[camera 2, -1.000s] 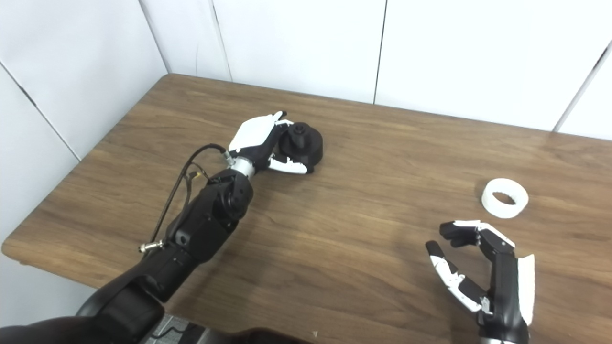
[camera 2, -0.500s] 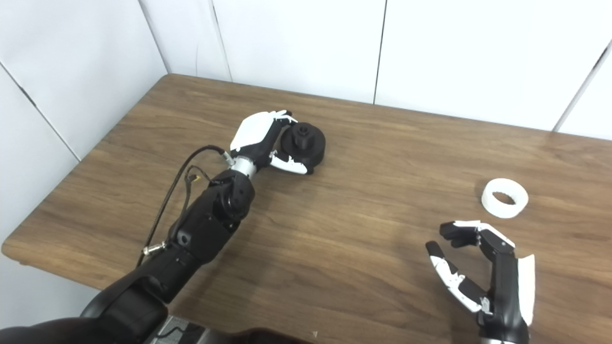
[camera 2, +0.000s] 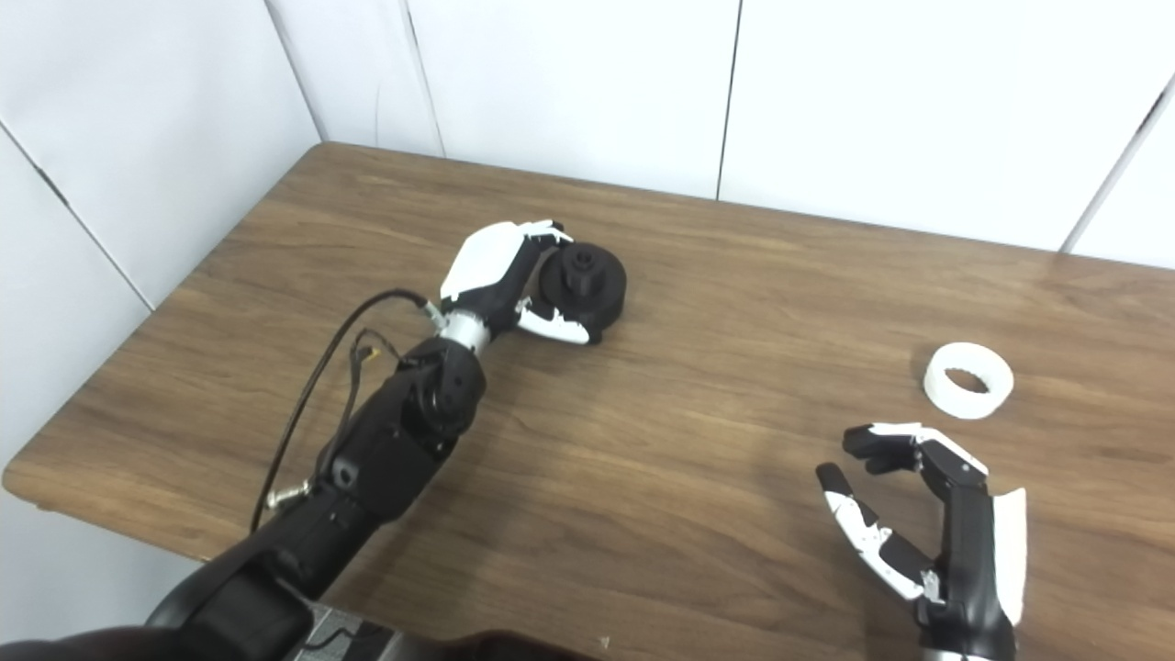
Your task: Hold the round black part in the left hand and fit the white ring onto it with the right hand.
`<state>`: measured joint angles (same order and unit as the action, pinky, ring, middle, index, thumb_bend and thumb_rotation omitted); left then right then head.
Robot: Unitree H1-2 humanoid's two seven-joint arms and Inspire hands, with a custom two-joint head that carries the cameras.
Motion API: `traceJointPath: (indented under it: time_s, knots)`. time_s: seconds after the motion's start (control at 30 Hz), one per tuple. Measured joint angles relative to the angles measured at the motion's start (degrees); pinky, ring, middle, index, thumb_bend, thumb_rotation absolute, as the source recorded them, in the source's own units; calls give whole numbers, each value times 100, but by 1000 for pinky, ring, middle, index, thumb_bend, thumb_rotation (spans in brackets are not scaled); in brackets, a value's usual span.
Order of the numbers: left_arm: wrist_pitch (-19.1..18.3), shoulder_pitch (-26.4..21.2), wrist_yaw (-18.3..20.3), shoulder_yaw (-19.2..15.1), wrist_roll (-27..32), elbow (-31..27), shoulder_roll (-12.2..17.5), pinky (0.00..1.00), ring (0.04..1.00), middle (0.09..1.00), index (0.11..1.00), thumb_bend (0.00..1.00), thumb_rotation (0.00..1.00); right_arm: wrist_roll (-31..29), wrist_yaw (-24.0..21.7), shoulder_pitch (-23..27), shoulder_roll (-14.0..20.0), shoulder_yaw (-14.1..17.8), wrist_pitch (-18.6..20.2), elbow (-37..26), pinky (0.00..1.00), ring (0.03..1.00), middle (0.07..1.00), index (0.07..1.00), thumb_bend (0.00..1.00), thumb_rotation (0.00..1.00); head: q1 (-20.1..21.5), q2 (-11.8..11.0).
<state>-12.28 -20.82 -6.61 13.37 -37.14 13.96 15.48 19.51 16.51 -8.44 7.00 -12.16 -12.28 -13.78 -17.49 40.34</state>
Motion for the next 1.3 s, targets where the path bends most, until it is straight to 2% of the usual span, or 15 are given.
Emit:
traceJointPath:
  time_s: [0.47, 0.63, 0.97, 1.3]
  knots:
    - [30, 825, 110, 157, 240, -1024, -155, 900, 950, 916, 568, 813, 259, 0, 0, 0, -6, -36, 7, -5, 467, 533, 568, 492, 497, 160, 176, 44]
    - [195, 1070, 292, 282, 287, -1357, -155, 885, 943, 916, 561, 831, 277, 1, 0, 0, -12, -64, 21, -6, 468, 536, 572, 492, 497, 160, 237, 61]
    - [207, 1649, 822, 634, 185, -2259, -158, 923, 949, 923, 577, 842, 271, 121, 7, 0, -21, -127, 34, -19, 452, 523, 568, 492, 496, 159, 360, 97]
    - [144, 1905, 1223, 993, -66, -2675, -338, 975, 959, 919, 576, 885, 317, 173, 22, -1, -28, -169, 47, -35, 469, 539, 567, 492, 496, 160, 527, 141]
